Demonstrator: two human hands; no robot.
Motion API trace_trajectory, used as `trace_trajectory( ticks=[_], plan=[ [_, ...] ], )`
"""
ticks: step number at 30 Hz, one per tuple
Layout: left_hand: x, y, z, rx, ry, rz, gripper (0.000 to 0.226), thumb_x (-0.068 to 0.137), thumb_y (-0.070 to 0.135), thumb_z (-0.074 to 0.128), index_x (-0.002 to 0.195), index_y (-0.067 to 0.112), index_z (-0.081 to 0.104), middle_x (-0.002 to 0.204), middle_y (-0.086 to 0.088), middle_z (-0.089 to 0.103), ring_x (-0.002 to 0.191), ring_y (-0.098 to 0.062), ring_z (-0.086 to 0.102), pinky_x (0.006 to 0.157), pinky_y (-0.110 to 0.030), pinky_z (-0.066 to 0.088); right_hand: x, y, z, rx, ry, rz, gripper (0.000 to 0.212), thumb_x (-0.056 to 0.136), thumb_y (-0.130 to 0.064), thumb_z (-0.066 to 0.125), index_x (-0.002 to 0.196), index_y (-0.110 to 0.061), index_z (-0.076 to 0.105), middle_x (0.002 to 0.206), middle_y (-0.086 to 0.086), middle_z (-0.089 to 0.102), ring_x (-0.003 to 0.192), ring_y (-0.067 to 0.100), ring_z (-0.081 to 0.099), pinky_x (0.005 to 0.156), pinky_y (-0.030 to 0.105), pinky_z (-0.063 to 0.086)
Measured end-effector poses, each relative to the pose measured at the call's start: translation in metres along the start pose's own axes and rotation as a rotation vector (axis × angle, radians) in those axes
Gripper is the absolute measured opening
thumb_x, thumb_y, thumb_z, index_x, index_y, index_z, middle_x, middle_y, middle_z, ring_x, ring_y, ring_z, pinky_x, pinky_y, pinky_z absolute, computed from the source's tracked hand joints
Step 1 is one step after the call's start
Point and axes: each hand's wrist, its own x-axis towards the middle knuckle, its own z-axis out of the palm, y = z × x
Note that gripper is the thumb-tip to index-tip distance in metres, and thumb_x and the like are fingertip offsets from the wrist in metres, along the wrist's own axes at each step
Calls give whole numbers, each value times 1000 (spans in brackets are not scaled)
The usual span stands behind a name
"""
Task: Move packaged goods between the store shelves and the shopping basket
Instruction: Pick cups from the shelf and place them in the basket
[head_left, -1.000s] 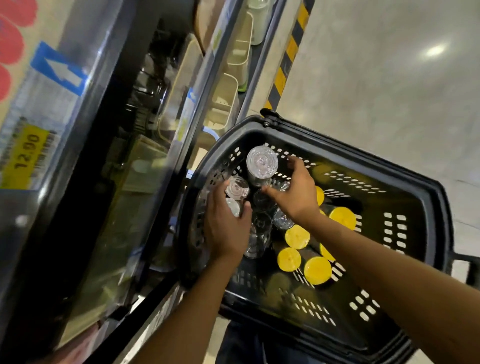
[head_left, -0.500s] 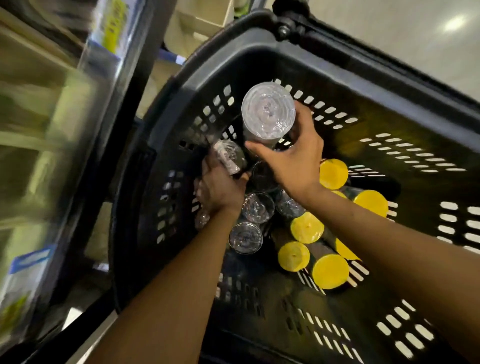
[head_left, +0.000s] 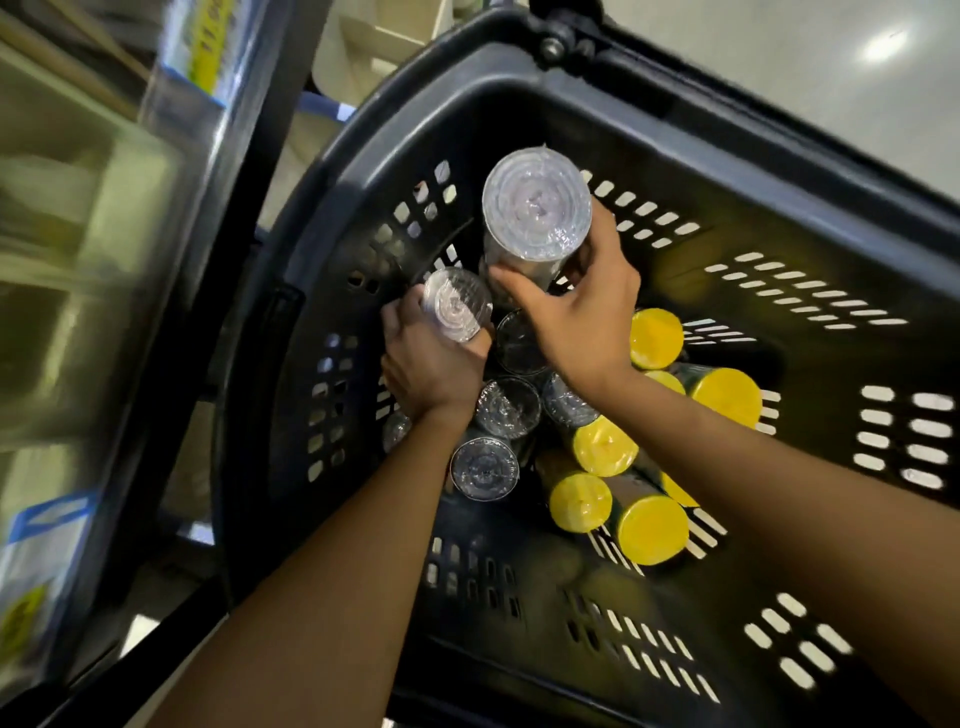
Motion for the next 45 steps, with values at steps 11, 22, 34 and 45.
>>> trace_trajectory(
  ticks=[11, 22, 34, 45],
  plan=[
    [-55, 56, -122, -209, -47, 216, 72, 55, 24, 89, 119, 8, 59, 121, -10, 53, 103, -27, 60, 91, -38, 50, -38, -99, -87, -25, -55, 47, 73, 64, -35, 80, 127, -16, 48, 120, -6, 57, 112, 9, 56, 97, 33, 48],
    [-179, 126, -286, -228, -76, 337, 63, 54, 31, 86, 111, 29, 58, 104, 6, 65, 96, -17, 62, 83, -34, 52, -90, -252, -197, -44, -168, -65, 68, 67, -23, 83, 124, -14, 47, 117, -1, 60, 102, 7, 53, 82, 17, 40],
    [-363, 105, -460, -213, 256, 335, 64, 54, 52, 76, 113, 29, 63, 105, 14, 60, 99, -7, 57, 84, -17, 40, -214, -382, -282, 38, -582, -310, 67, 58, -40, 83, 118, -31, 53, 109, -25, 59, 101, -10, 56, 83, 8, 46],
    [-446, 35, -566, -298, 527, 199, 55, 57, 36, 86, 103, 42, 56, 96, 27, 54, 87, 8, 53, 74, 1, 37, -293, -469, -229, 102, -995, -433, 66, 65, -15, 85, 116, -34, 49, 106, -20, 59, 101, -2, 57, 86, 19, 49]
  ],
)
